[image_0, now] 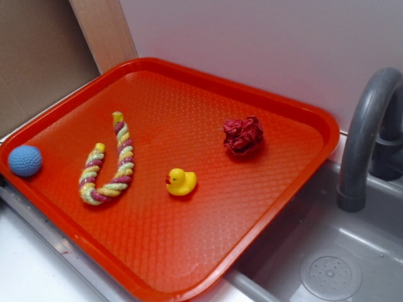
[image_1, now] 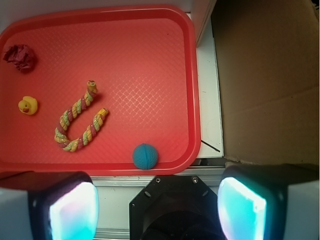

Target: Grab the yellow duck.

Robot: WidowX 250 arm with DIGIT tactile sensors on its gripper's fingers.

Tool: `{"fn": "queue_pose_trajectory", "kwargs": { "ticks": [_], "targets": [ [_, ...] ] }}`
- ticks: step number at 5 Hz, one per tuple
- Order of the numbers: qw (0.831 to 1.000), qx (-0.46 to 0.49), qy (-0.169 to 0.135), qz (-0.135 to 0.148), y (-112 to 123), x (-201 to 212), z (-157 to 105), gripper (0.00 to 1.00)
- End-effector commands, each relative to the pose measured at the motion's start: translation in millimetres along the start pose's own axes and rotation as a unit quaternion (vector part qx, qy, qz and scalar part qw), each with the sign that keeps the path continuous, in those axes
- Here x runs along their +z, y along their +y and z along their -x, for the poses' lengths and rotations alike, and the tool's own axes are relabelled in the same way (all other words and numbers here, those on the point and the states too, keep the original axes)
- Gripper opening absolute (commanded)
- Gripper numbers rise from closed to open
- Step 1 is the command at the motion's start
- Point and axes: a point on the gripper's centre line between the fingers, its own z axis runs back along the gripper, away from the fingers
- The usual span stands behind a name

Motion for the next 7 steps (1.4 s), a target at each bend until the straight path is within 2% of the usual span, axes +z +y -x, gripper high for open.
{"fn": "queue_pose_trajectory", "kwargs": {
  "ticks": [1, 2, 3, 4, 5, 6, 7],
  "targets": [
    [1.000, 0.000, 0.000, 0.000, 0.0, 0.0, 0.0, 1.00],
    [0.998, -0.049, -0.021, 0.036, -36.1, -4.9, -7.9, 1.00],
    [0.996, -0.076, -0.036, 0.027, -80.7, -16.9, -19.5, 1.00],
    [0.994, -0.091, -0.059, 0.031, -117.2, -24.1, -36.5, 1.00],
    [0.993, -0.092, -0.067, 0.029, -162.0, -41.9, -50.8, 1.00],
    [0.994, -0.087, -0.060, 0.035, -190.1, -63.1, -55.1, 1.00],
    [0.992, -0.116, -0.049, 0.027, -217.8, -82.1, -48.1, 1.00]
  ]
}}
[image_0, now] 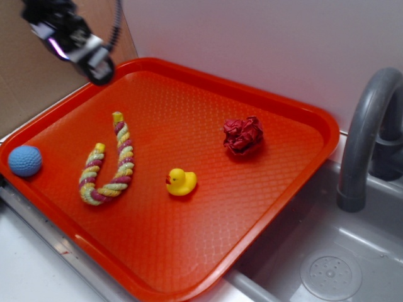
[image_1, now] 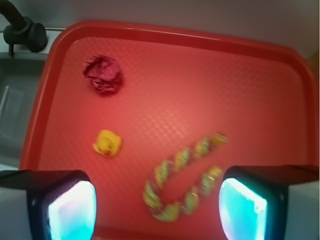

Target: Grab the yellow duck.

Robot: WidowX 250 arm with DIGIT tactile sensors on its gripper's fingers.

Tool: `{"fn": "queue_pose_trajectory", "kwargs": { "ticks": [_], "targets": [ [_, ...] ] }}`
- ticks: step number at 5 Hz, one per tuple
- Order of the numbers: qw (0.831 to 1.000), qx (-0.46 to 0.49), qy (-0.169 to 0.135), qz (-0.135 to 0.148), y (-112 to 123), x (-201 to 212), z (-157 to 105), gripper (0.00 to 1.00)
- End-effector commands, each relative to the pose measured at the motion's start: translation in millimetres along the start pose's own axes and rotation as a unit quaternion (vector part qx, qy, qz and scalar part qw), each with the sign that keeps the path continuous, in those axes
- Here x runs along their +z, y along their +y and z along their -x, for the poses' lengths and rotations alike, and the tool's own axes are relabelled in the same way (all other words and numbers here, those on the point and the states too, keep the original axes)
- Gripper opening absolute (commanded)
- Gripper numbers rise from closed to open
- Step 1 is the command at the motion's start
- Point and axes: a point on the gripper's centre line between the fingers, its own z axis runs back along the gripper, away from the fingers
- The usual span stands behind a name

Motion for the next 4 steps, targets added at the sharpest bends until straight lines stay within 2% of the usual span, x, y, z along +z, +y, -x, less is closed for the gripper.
{"fn": "queue_pose_trajectory", "kwargs": {
  "ticks": [1, 2, 3, 4],
  "targets": [
    [1.000, -0.024, 0.005, 0.004, -47.6, -21.1, 7.0, 1.00],
    [0.999, -0.037, 0.020, -0.004, -69.3, -40.1, 15.9, 1.00],
    [0.999, -0.031, 0.026, 0.000, -80.9, -57.1, 14.0, 1.00],
    [0.999, -0.017, 0.026, -0.012, -84.9, -70.0, 9.4, 1.00]
  ]
}}
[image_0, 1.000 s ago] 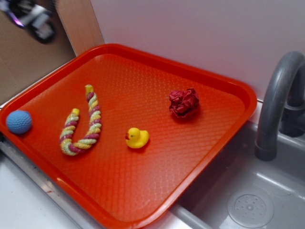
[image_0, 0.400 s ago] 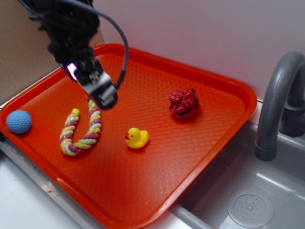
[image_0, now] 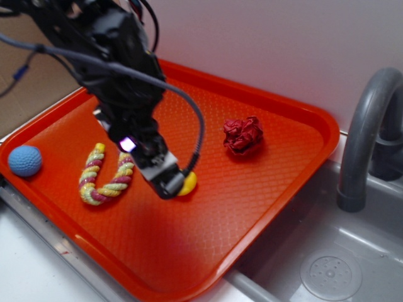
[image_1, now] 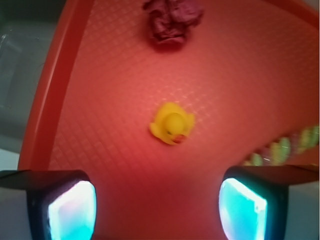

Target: Grab the yellow duck.

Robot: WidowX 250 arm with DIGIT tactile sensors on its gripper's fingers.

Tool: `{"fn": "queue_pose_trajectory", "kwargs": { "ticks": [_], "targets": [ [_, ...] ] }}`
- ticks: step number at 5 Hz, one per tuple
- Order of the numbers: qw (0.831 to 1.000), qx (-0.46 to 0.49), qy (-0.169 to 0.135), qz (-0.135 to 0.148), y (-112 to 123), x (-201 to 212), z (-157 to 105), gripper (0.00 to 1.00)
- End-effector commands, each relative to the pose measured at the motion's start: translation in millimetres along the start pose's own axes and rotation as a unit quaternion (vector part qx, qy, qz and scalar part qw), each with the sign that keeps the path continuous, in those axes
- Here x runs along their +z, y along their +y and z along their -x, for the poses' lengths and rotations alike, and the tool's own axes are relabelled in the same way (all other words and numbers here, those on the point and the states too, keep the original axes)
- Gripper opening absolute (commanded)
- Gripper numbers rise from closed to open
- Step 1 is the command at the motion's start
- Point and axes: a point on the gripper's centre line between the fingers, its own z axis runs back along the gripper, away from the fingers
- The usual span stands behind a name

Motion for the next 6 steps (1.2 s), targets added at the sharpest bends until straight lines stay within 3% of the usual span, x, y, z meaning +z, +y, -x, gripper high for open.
{"fn": "queue_pose_trajectory", "kwargs": {
  "ticks": [1, 3, 4, 5, 6],
  "targets": [
    [0.999, 0.033, -0.025, 0.008, -10.0, -12.2, -19.7, 1.00],
    [0.999, 0.044, -0.001, -0.016, 4.5, -49.2, -33.3, 1.00],
    [0.999, 0.031, 0.018, -0.017, 6.2, -62.8, -34.1, 0.95],
    [0.999, 0.016, 0.019, -0.024, -3.5, -61.5, -26.7, 0.00],
    [1.000, 0.009, 0.022, -0.019, -8.9, -55.8, -21.4, 0.00]
  ]
}}
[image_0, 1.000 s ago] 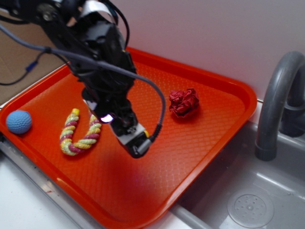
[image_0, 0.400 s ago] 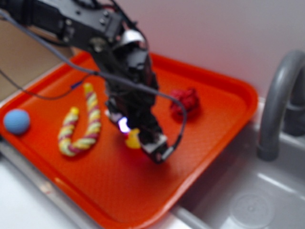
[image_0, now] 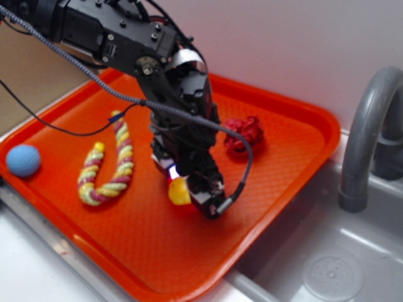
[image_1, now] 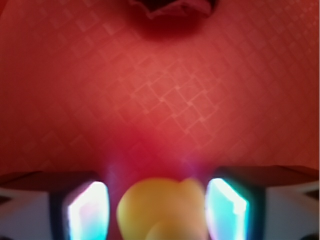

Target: Grab the yellow duck.

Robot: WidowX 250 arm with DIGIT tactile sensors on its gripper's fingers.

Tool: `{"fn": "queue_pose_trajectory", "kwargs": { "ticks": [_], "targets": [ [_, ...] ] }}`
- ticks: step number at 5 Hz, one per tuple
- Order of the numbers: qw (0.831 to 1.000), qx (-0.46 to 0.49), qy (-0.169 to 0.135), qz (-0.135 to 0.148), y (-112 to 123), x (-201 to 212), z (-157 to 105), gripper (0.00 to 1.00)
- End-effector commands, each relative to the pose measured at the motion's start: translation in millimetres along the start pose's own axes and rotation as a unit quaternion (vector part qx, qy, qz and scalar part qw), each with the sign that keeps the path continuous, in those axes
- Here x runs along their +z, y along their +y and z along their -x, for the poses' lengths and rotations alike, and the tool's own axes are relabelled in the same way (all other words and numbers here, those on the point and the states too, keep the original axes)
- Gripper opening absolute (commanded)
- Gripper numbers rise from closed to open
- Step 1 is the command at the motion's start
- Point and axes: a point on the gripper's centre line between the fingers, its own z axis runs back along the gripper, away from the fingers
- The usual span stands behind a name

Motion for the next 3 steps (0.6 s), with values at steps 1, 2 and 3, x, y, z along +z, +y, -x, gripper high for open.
{"fn": "queue_pose_trajectory", "kwargs": {
  "ticks": [1, 2, 3],
  "targets": [
    [0.999, -0.007, -0.021, 0.028, -1.0, 28.6, 2.0, 0.00],
    [0.998, 0.023, -0.040, 0.033, 24.2, 56.2, -10.0, 0.00],
    [0.995, 0.066, -0.059, 0.043, 64.7, 93.0, -27.0, 0.00]
  ]
}}
